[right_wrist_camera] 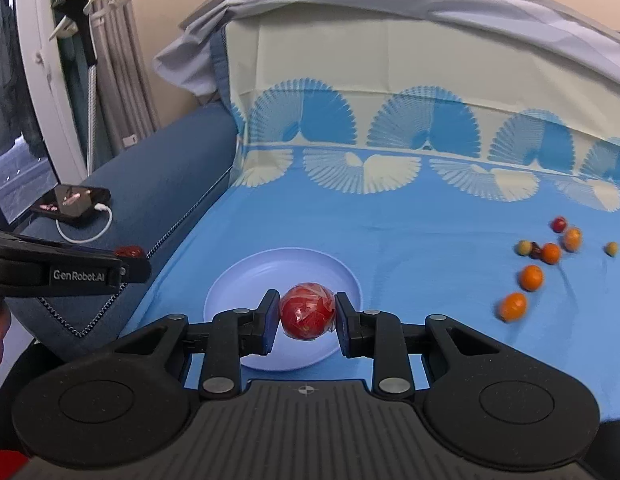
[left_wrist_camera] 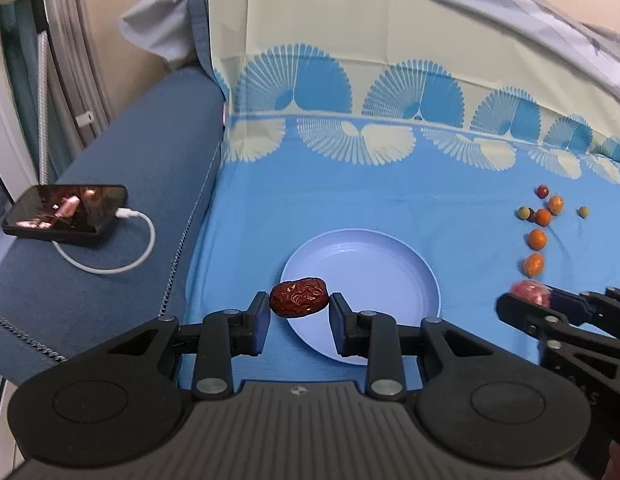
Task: Organize fruits
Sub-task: 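Carry the date and lychee over the plate and open both tools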
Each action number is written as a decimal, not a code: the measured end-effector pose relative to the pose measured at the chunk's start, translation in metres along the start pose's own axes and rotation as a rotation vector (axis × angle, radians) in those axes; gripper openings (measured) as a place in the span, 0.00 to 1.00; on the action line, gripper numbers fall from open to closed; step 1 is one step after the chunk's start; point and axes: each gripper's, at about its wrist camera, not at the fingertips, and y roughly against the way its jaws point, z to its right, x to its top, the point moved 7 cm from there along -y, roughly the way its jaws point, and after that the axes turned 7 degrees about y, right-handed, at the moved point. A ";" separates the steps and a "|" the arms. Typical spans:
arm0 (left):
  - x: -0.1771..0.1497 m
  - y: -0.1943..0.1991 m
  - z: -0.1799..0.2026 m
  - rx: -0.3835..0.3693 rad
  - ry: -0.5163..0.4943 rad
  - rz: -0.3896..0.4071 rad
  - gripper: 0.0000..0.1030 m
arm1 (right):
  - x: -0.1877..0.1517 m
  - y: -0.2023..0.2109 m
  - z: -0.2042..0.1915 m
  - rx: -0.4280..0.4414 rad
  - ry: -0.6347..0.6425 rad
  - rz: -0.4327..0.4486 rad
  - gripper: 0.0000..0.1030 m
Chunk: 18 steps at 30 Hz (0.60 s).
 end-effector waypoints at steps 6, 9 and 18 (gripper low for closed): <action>0.005 -0.039 0.003 -0.027 -0.011 -0.045 0.34 | -0.007 -0.049 -0.002 -0.008 0.037 -0.081 0.30; 0.009 -0.062 0.007 -0.032 -0.024 -0.071 0.34 | -0.013 -0.075 -0.002 -0.012 0.048 -0.126 0.30; 0.017 -0.135 0.015 -0.010 -0.066 -0.155 0.34 | -0.022 -0.133 0.006 -0.005 0.076 -0.211 0.30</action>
